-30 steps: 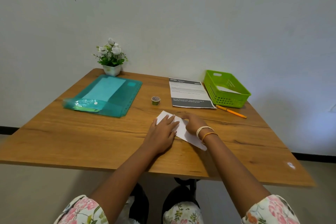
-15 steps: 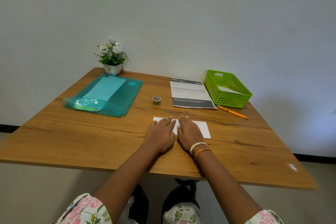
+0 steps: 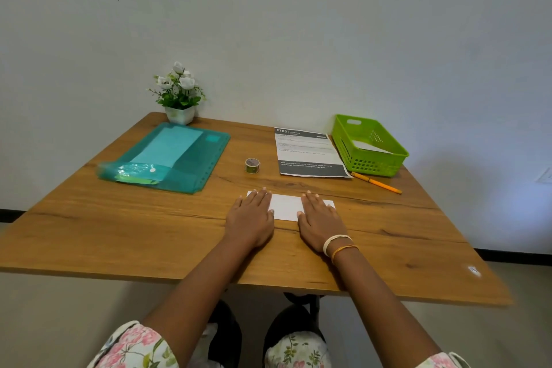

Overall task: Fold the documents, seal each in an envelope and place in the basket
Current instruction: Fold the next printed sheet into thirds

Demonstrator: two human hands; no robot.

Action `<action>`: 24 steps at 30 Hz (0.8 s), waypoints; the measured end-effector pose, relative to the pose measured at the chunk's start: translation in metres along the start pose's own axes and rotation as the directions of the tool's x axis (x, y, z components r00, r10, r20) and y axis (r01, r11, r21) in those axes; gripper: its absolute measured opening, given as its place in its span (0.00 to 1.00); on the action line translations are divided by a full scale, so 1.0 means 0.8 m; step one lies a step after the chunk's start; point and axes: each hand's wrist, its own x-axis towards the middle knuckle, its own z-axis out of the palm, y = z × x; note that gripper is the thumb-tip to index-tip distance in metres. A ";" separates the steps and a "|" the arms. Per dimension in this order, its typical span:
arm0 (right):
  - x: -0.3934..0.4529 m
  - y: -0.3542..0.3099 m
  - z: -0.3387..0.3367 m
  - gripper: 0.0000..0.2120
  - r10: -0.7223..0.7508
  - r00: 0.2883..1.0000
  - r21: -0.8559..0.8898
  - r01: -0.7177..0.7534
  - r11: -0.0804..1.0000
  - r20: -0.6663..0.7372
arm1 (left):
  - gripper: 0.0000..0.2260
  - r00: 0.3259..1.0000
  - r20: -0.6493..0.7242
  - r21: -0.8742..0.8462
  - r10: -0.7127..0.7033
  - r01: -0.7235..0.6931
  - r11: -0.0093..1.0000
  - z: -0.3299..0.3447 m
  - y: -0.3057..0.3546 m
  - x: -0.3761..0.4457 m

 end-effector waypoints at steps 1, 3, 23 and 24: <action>-0.001 0.004 0.000 0.27 0.016 1.000 0.000 -0.016 1.000 0.000 | 0.25 1.000 -0.003 0.001 -0.012 0.012 1.000 -0.001 -0.003 0.000; -0.002 0.013 0.000 0.27 0.052 0.999 0.004 -0.052 0.999 -0.005 | 0.25 1.000 -0.002 0.003 -0.019 0.019 1.000 -0.002 -0.006 0.000; -0.015 0.000 0.000 0.27 0.041 0.985 0.066 -0.030 0.997 -0.169 | 0.26 1.000 -0.011 0.021 -0.013 0.013 1.000 -0.002 -0.008 -0.001; -0.015 -0.015 0.002 0.27 -0.031 0.988 0.066 0.042 0.997 -0.152 | 0.26 1.000 -0.009 0.021 -0.008 0.008 1.000 -0.002 -0.008 -0.001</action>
